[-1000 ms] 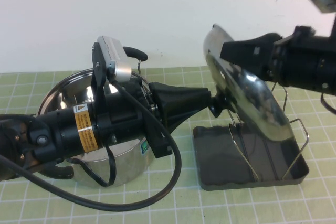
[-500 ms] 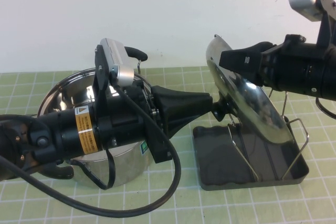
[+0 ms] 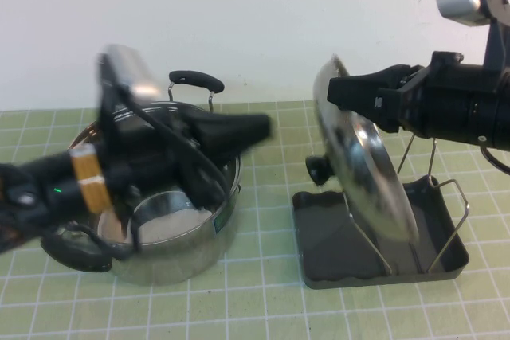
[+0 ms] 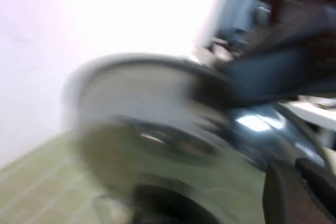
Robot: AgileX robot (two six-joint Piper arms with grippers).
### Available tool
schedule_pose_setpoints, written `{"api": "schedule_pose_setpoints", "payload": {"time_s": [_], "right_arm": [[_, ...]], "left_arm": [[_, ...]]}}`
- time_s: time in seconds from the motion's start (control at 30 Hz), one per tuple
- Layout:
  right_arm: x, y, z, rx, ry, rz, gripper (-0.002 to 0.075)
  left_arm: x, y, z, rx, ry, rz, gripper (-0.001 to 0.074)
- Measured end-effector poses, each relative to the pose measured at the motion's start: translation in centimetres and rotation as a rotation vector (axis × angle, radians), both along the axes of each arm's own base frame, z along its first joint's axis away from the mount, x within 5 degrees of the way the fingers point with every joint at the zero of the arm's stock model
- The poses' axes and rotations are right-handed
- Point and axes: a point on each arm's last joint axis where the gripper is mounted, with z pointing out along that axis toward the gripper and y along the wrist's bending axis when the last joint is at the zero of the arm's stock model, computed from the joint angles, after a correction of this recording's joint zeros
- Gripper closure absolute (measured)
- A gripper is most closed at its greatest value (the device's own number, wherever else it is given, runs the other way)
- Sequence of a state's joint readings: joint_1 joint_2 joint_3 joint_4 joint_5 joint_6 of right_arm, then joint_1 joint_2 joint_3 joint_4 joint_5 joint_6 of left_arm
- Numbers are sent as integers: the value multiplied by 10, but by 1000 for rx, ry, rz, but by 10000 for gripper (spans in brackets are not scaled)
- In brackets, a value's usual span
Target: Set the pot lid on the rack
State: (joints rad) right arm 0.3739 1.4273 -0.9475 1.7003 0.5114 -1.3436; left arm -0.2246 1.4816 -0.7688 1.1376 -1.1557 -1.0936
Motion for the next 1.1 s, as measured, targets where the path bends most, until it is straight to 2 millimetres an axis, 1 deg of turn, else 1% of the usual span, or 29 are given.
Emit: {"api": "schedule_pose_setpoints", "payload": {"time_s": [0.13,0.23,0.3,0.5,0.57,0.67,0.73,0.8,0.83,0.9,0.93,1.0,1.1], "right_arm": [[1,-3,1,2,-9,15,550],[0,-3,0,-11,-14,23,550],[0,-3,0,-13,-15,23,549],[-1,-3,2,-13,-21,23,534],[-3,-5,6,-14,-42,24,533],[-9,-12,19,-45,-141,24,545],[-17,-19,33,-90,-246,10,579],[-30,-29,52,-165,-389,-16,627],[-37,-33,59,-200,-450,-26,647],[-55,-43,78,-281,-594,-57,692],[-65,-49,86,-315,-656,-81,701],[-85,-61,94,-387,-757,-143,716],[-107,-80,88,-456,-798,-261,723]], "left_arm": [[16,38,1,-44,92,135,734],[21,62,1,-66,162,206,734],[21,73,0,-43,181,227,734],[13,96,2,54,172,249,734],[8,107,10,64,139,291,734],[-4,124,30,73,50,375,734],[-18,135,46,97,-15,445,734],[-31,141,58,139,-43,523,734],[-37,143,62,164,-42,559,734],[-44,146,63,218,-15,606,734],[-48,146,63,254,-4,624,734],[-53,148,62,309,18,663,734],[-63,149,61,341,40,749,734]]}}
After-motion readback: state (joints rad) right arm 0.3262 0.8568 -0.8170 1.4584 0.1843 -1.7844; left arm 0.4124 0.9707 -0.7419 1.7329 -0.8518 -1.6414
